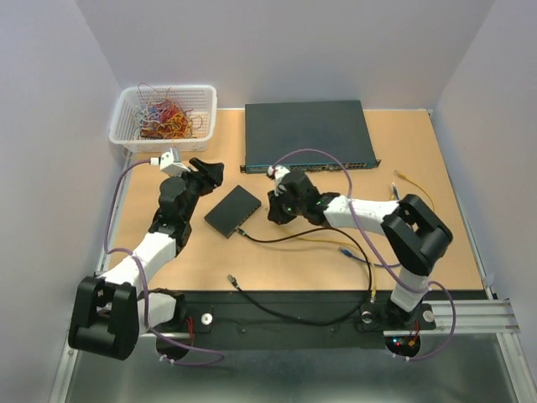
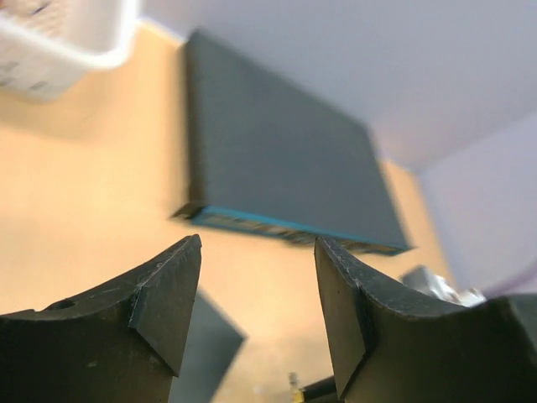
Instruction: Insert the plug into the switch port
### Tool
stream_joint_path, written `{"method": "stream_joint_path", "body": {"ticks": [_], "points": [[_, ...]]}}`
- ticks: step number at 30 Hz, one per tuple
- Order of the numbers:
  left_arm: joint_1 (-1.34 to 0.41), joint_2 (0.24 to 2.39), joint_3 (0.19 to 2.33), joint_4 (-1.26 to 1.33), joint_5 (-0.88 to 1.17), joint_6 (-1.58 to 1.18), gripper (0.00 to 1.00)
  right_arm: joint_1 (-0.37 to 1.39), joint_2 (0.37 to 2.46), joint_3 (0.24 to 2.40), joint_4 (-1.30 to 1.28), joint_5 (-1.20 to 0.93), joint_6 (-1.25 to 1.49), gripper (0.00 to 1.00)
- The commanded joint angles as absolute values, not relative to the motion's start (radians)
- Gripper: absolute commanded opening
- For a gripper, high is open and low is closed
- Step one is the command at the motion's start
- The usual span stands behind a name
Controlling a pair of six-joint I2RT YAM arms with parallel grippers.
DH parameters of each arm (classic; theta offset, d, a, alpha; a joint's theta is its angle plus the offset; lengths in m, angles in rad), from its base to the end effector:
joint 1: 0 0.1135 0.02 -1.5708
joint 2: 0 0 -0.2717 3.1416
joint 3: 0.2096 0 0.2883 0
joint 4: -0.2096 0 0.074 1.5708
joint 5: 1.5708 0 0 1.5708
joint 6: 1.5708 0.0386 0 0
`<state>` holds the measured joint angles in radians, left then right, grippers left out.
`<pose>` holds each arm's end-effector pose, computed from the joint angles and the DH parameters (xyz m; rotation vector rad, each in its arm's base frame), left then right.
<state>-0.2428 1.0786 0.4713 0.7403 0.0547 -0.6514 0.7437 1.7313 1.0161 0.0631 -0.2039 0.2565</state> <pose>0.2606 -0.0667 0.2562 -0.2555 1.4620 -0.7695 0.2924 0.2796 0.1742 -0.6727 2.2205 0.7576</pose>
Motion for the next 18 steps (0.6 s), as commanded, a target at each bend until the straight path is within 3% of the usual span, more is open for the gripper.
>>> {"method": "stream_joint_path", "body": {"ticks": [1,18], "points": [[-0.230,1.150,0.544,0.508,-0.096,-0.557,0.67,0.808,1.816,1.092,-0.035,0.015,0.178,0.00],[-0.104,1.437,0.558,0.515,0.101,-0.620,0.64,0.948,2.014,1.291,-0.107,0.080,0.118,0.00]]}}
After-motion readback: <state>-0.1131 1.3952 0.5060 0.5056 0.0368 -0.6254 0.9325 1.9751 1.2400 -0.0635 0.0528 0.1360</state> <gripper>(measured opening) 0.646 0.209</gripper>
